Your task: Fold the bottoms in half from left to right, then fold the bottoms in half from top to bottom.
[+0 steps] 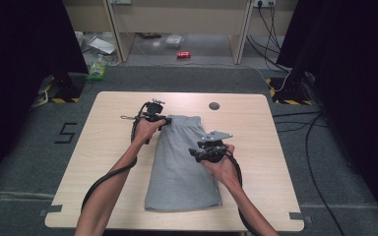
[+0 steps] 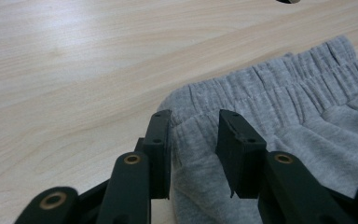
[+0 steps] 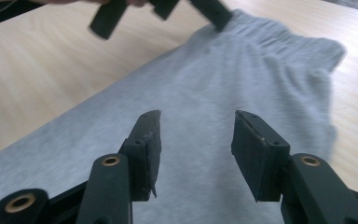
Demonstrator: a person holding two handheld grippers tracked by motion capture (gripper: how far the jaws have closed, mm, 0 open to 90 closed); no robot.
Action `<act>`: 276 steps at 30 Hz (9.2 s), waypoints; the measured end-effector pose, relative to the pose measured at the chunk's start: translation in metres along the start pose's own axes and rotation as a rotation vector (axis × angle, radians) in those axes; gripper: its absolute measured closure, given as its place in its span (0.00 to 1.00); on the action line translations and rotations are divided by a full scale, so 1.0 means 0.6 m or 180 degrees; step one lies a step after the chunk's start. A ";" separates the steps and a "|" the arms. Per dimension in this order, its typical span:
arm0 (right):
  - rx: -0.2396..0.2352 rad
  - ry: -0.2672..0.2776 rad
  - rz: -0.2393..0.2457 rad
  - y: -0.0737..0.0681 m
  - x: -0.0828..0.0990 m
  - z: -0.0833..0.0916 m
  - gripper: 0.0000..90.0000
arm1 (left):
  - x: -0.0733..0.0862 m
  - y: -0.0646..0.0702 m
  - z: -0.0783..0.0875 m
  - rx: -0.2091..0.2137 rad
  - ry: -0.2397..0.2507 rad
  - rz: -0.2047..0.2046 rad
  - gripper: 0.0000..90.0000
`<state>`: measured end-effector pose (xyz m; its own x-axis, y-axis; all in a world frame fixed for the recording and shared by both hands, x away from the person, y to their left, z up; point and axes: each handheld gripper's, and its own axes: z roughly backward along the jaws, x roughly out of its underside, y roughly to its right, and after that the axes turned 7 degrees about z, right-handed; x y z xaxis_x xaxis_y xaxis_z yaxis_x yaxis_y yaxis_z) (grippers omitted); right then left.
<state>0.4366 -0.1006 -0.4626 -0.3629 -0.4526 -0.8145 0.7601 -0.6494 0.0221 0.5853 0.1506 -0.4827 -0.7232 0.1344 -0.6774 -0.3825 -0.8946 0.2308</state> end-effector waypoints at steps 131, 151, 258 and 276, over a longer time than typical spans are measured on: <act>-0.0402 0.0354 -0.0754 0.159 -0.039 -0.046 0.93 | -0.022 0.045 0.107 0.0355 0.0427 -0.0397 0.87; -0.0650 0.0454 -0.0277 0.048 0.008 0.044 0.93 | 0.084 0.080 0.224 0.0753 0.0672 -0.0773 0.87; 0.0035 -0.0426 -0.0271 0.036 0.115 0.048 0.44 | 0.276 0.038 0.166 0.0419 0.0293 -0.0549 0.47; -0.0330 -0.0393 -0.0564 0.042 0.116 0.035 0.53 | 0.261 0.039 0.153 0.0502 0.0205 -0.0513 0.54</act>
<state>0.4192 -0.1614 -0.5068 -0.5539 -0.4125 -0.7232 0.7276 -0.6621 -0.1797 0.4101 0.1900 -0.5192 -0.6093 0.2381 -0.7563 -0.5789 -0.7854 0.2191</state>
